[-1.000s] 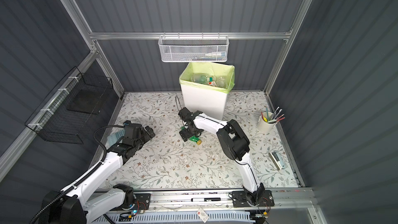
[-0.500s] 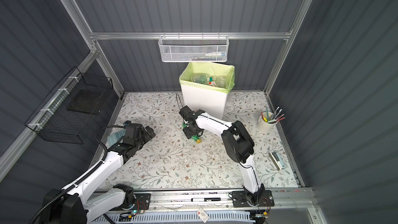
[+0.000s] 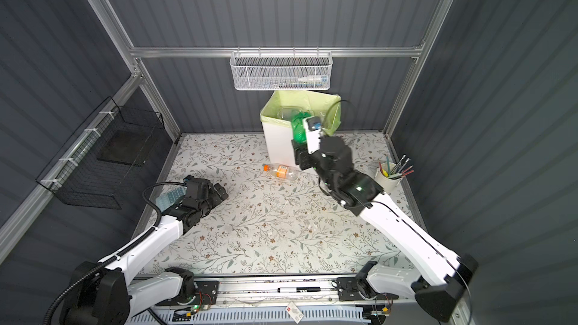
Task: Throw the plastic bottles in the bin
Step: 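Lift the green bottle with the right gripper over the bin and release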
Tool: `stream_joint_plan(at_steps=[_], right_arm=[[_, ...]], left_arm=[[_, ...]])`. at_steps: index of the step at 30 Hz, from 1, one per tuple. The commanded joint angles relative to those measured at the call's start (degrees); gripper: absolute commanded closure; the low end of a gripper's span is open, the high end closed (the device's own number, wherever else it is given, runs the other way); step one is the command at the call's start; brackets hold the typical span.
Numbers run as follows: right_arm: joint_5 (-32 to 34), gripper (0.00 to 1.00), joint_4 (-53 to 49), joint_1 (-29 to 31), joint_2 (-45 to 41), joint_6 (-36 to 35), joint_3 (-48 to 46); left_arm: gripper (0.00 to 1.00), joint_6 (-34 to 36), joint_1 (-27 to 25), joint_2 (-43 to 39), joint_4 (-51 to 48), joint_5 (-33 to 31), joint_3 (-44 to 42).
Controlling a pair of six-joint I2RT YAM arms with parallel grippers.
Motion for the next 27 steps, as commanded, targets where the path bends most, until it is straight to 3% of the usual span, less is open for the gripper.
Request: stream_joint_plan(at_steps=[1, 5, 9, 11, 14, 16, 17, 19, 23, 27], right_arm=[[3.5, 0.33, 15.0, -3.7, -3.7, -4.7, -0.9], [0.3, 0.33, 23.7, -8.3, -1.4, -6.2, 1.6], [-7.4, 0.32, 22.6, -13.9, 9.6, 2.2, 9.7], [-12.9, 0.29, 17.5, -15.9, 17.1, 6.9, 15.8], [-23.4, 0.14, -2.2, -18.5, 31.9, 11.5, 32.7], [-24.6, 0.01, -16.6, -18.8, 40.8, 10.5, 44.9], [-23.2, 0.01, -20.0, -18.7, 42.5, 10.0, 48.0], [-19.9, 0.01, -18.7, -18.7, 41.6, 9.5, 46.1], [-15.6, 0.01, -5.2, -18.8, 32.4, 8.7, 31.9], [-13.3, 0.01, -4.3, -18.9, 27.3, 7.8, 26.6]], left_arm=[[0.0, -1.2, 0.4, 1.3, 1.3, 1.4, -0.2], [0.0, -2.1, 0.4, 2.4, 2.2, 2.8, -0.1], [0.0, -2.8, 0.4, 3.0, 2.5, 3.8, -0.1], [0.0, -3.4, 0.4, 2.8, 2.7, 3.9, -0.2], [0.0, -3.6, 0.4, 2.5, 2.7, 4.1, -0.4], [0.0, -3.5, 0.4, 2.3, 2.3, 4.0, -0.4], [0.0, -3.2, 0.4, 2.0, 2.0, 3.9, -0.3], [0.0, -3.1, 0.4, 1.5, 1.4, 3.5, -0.6], [0.0, -3.6, 0.4, 1.0, 1.8, 3.2, -1.7], [0.0, -4.4, 0.4, 1.9, 2.9, 4.3, -2.1]])
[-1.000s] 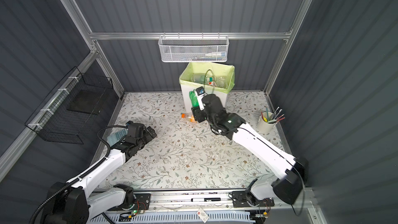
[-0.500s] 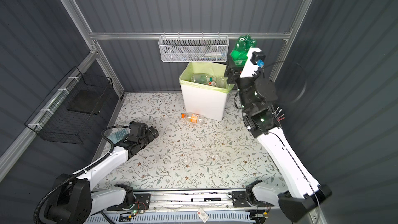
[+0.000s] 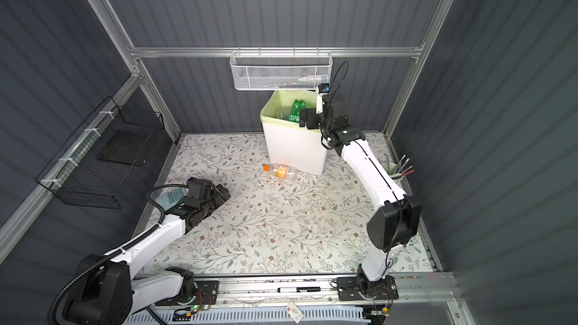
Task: Throw the plastic bottles in the bin
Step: 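Lift the green bottle with the right gripper over the bin and release, then lower the right gripper onto the orange-capped clear bottle and grasp it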
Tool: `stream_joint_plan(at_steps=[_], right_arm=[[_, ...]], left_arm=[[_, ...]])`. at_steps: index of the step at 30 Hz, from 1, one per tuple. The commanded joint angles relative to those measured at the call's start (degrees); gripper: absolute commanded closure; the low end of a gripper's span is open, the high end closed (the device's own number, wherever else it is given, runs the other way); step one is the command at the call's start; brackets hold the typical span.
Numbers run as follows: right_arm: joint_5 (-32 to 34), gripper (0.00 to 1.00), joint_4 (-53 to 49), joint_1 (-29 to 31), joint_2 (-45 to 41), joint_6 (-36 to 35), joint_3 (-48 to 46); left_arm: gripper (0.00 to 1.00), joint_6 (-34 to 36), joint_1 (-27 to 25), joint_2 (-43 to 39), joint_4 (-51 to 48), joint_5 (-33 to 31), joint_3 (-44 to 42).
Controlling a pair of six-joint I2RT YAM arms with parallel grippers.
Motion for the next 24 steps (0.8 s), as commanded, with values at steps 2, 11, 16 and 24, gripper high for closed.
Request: stream_joint_plan(at_steps=[2, 11, 16, 24], right_arm=[[2.8, 0.01, 4.1, -0.2, -6.8, -0.5, -2.0], [-0.4, 0.01, 9.3, 6.7, -14.7, -3.2, -19.6], [-0.9, 0.01, 6.3, 15.7, -9.8, -11.0, -23.6], [4.0, 0.01, -7.9, 19.7, 10.0, -20.2, -13.1]], left_arm=[[0.0, -1.2, 0.3, 0.7, 1.0, 1.5, -0.4], [0.0, -1.7, 0.3, 1.2, 1.2, 1.9, -0.8], [0.0, -2.0, 0.3, 1.8, 1.2, 2.5, -0.8], [0.0, -1.8, 0.3, 0.2, -0.2, 1.8, -1.3]])
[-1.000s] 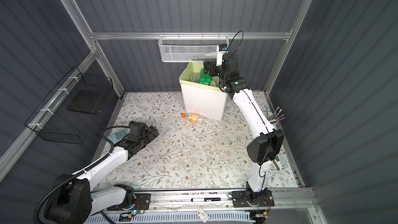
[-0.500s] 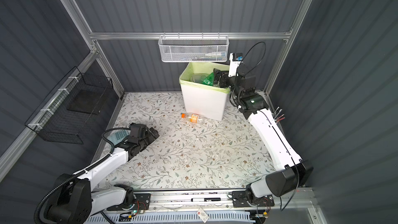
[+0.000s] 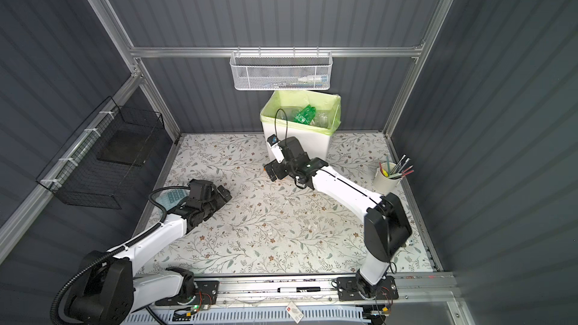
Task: Throw the plastic bottles in the bin
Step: 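Lower the right gripper onto the orange-capped clear bottle and grasp it, then lift the orange-capped bottle with the right gripper over the bin and release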
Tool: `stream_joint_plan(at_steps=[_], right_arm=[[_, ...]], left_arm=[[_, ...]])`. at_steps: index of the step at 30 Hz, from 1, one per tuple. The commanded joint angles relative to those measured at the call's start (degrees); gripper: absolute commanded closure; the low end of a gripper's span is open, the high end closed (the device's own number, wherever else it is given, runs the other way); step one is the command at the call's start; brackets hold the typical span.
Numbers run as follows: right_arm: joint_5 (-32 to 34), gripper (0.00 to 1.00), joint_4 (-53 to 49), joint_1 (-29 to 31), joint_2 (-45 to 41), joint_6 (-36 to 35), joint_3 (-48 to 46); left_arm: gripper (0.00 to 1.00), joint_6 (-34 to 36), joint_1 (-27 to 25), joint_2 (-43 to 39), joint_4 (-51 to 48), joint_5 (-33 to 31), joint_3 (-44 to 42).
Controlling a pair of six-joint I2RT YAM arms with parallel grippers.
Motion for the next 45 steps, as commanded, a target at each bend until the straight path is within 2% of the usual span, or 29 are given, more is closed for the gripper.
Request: stream_joint_plan(at_steps=[1, 8, 15, 21, 26, 31, 35, 45], right_arm=[[4.5, 0.01, -9.5, 0.2, 6.8, -6.1, 7.3], [12.2, 0.01, -20.4, 0.5, 21.0, -11.1, 21.6], [15.1, 0.02, -24.6, 0.5, 30.1, -13.9, 30.1], [12.5, 0.02, -27.9, 0.5, 34.9, -13.1, 35.0], [8.7, 0.14, -33.0, 0.5, 38.6, -11.2, 38.7], [5.3, 0.22, -34.0, 0.7, 37.7, -9.3, 37.0], [4.1, 0.37, -31.6, 0.8, 33.8, -7.1, 33.8], [-0.7, 0.48, -19.5, 0.7, 15.0, -1.2, 19.9]], left_arm=[[0.0, -0.4, 0.3, -1.2, -1.1, -0.2, -1.1], [0.0, -0.9, 0.3, -1.8, -1.2, -0.8, -2.2], [0.0, -0.5, 0.3, -1.2, -1.1, -0.8, -2.0], [0.0, -0.6, 0.3, -0.9, -1.1, -0.8, -2.1], [0.0, -0.6, 0.3, -0.9, -1.1, -0.9, -2.1], [0.0, -0.6, 0.3, -0.4, -0.9, -0.9, -2.0], [0.0, -0.6, 0.3, 0.2, -0.5, -0.5, -1.9], [0.0, -1.1, 0.3, 0.4, -0.2, -0.2, -2.1]])
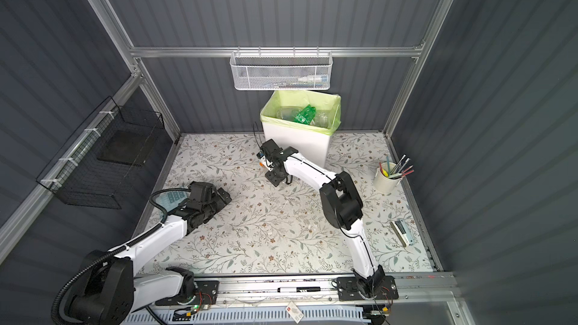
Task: Throw the plastic bottles in the bin
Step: 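Lift the orange-capped bottle with the right gripper over the bin and release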
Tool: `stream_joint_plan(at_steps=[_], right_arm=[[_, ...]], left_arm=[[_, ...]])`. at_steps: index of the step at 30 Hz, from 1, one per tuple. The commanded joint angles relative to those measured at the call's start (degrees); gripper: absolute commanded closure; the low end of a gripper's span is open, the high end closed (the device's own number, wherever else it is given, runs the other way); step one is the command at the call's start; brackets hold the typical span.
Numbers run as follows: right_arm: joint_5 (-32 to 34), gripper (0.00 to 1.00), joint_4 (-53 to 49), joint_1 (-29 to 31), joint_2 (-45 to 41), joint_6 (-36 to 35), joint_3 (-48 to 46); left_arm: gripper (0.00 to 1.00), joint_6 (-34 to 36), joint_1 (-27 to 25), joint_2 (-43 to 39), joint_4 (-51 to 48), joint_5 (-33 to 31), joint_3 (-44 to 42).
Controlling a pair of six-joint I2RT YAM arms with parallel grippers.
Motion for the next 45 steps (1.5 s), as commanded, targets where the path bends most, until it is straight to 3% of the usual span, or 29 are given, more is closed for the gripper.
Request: stream_joint_plan(at_steps=[1, 5, 10, 13, 17, 22, 28, 32, 33, 35, 37, 39, 45], right_arm=[[-3.5, 0.49, 6.8, 0.2, -8.4, 3.1, -5.3], [-6.5, 0.5, 16.8, 0.2, -23.1, 2.1, -14.8], [0.4, 0.49, 31.4, -0.4, -41.5, -2.0, -21.4], [3.4, 0.47, 40.3, -3.5, -49.3, -4.9, -22.1], [2.8, 0.46, 53.6, -9.9, -55.4, -2.9, -22.6], [1.1, 0.44, 58.8, -15.2, -53.2, 2.0, -20.3], [-6.1, 0.43, 53.5, -19.3, -38.5, 11.1, -13.8], [-13.8, 0.31, 32.6, -20.6, -19.8, 10.0, 5.8], [-14.0, 0.25, 24.7, -20.4, -14.9, 8.3, 13.4], [-12.1, 0.04, 10.8, -20.2, -6.7, 5.9, 26.4], [-8.6, 0.01, 4.2, -20.1, -3.6, 4.9, 33.4], [-6.6, 0.01, 5.8, -20.1, -6.5, 4.7, 30.3], [-1.6, 0.01, 30.5, -20.4, -25.0, 6.1, 1.6]], left_arm=[[0.0, -0.9, 0.3, 0.4, -0.2, -0.2, -0.8], [0.0, -1.3, 0.3, 0.3, 0.2, -0.1, -0.9], [0.0, -1.5, 0.3, 0.8, 1.0, 0.3, -0.5], [0.0, -1.4, 0.3, 1.7, 1.9, 1.1, -0.3], [0.0, -1.5, 0.3, 3.4, 3.0, 2.2, 0.0], [0.0, -2.3, 0.3, 4.8, 4.5, 3.7, -0.1], [0.0, -2.4, 0.3, 4.4, 4.2, 4.3, 0.2], [0.0, -2.4, 0.3, 3.1, 3.9, 3.7, 0.0], [0.0, -2.3, 0.3, 3.0, 3.7, 3.6, -0.1], [0.0, -2.1, 0.3, 2.7, 3.3, 3.3, 0.0], [0.0, -2.0, 0.3, 2.5, 3.0, 3.1, -0.1], [0.0, -2.0, 0.3, 2.4, 3.1, 2.8, -0.5], [0.0, -2.1, 0.3, 3.8, 3.7, 3.4, -0.5]])
